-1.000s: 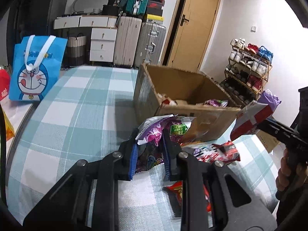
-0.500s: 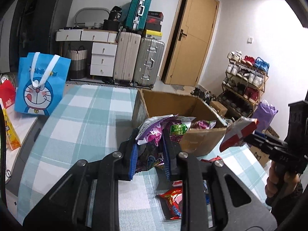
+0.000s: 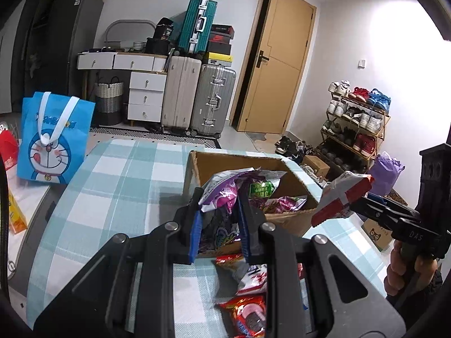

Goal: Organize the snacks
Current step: 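Carry both bags over the cardboard box and open both grippers to drop them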

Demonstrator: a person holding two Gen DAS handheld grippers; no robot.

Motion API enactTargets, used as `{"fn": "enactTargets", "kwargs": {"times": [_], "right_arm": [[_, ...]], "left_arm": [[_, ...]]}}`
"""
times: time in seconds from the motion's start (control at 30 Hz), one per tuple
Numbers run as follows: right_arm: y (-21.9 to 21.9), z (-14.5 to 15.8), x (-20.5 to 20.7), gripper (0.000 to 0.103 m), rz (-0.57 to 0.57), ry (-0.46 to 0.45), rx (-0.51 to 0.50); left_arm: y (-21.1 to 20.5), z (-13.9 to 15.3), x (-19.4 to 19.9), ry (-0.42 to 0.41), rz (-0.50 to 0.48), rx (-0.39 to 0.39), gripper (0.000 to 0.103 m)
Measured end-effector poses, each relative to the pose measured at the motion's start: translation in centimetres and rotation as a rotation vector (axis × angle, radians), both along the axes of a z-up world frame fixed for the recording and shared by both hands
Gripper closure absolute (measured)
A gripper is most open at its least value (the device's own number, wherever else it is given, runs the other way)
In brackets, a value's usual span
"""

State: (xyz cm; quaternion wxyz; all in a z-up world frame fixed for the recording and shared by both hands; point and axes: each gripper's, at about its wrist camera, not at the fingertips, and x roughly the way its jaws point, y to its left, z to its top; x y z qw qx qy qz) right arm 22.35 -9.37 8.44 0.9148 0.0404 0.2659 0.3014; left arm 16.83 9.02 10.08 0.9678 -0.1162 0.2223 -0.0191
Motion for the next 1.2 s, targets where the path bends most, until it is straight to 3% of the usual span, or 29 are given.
{"fn": "enactTargets", "kwargs": {"times": [0.5, 1.2], "right_arm": [[1.4, 1.6, 3.9, 0.041, 0.003, 0.029, 0.045], [5.2, -1.7, 9.2, 0.041, 0.04, 0.103, -0.021]], "left_arm": [[-1.9, 0.7, 6.2, 0.015, 0.002, 0.037, 0.083], [-2.6, -3.4, 13.2, 0.082, 0.007, 0.031, 0.083]]}}
